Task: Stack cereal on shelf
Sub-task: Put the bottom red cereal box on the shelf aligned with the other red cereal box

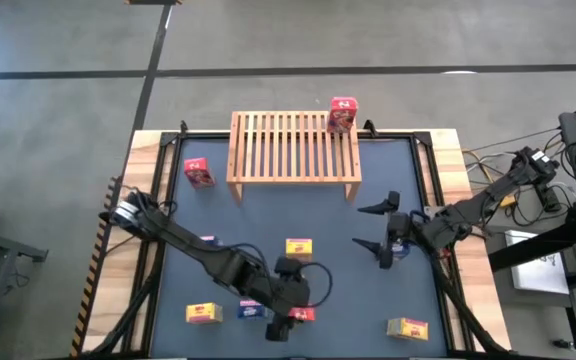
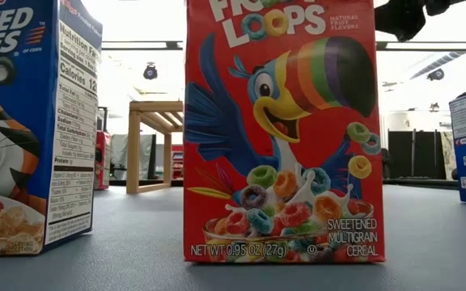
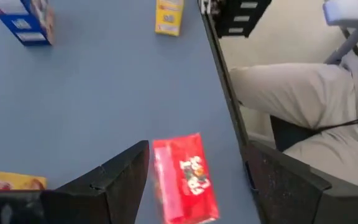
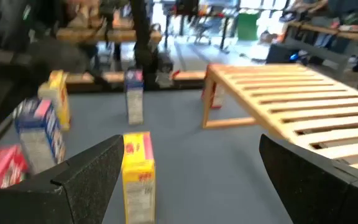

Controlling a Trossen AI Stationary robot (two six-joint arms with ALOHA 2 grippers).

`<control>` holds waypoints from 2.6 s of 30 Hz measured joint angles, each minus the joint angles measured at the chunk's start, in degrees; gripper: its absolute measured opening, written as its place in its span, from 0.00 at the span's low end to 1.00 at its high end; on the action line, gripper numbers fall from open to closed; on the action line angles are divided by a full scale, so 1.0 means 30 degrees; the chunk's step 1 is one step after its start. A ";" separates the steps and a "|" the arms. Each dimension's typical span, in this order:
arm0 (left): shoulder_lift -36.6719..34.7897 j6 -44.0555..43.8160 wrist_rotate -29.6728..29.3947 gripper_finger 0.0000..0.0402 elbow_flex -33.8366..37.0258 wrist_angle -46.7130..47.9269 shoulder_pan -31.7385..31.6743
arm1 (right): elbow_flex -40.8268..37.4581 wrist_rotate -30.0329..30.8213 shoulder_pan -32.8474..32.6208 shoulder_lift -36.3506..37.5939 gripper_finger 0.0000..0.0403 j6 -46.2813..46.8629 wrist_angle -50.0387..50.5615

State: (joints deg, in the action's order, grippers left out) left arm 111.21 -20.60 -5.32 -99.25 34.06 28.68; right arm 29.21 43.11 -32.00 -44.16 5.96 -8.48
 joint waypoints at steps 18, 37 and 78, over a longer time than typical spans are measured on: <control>0.2561 -0.1674 -0.1049 0.63 -0.1558 0.3622 0.0462 | 0.0055 0.0572 -0.0512 0.0575 0.90 -0.0293 0.0055; 0.2296 -0.1891 -0.0405 0.63 -0.1694 0.3346 0.0476 | 0.0066 0.0582 -0.0505 0.0573 0.90 -0.0349 0.0180; 0.3428 -0.1689 -0.0449 0.40 -0.4183 0.5758 0.0039 | 0.0036 0.0617 -0.0757 0.0579 0.90 -0.0544 0.0450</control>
State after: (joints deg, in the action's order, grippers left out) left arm 121.49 -25.67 -6.67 -111.80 51.34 28.80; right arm 29.32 44.97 -34.27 -42.42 4.33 -7.13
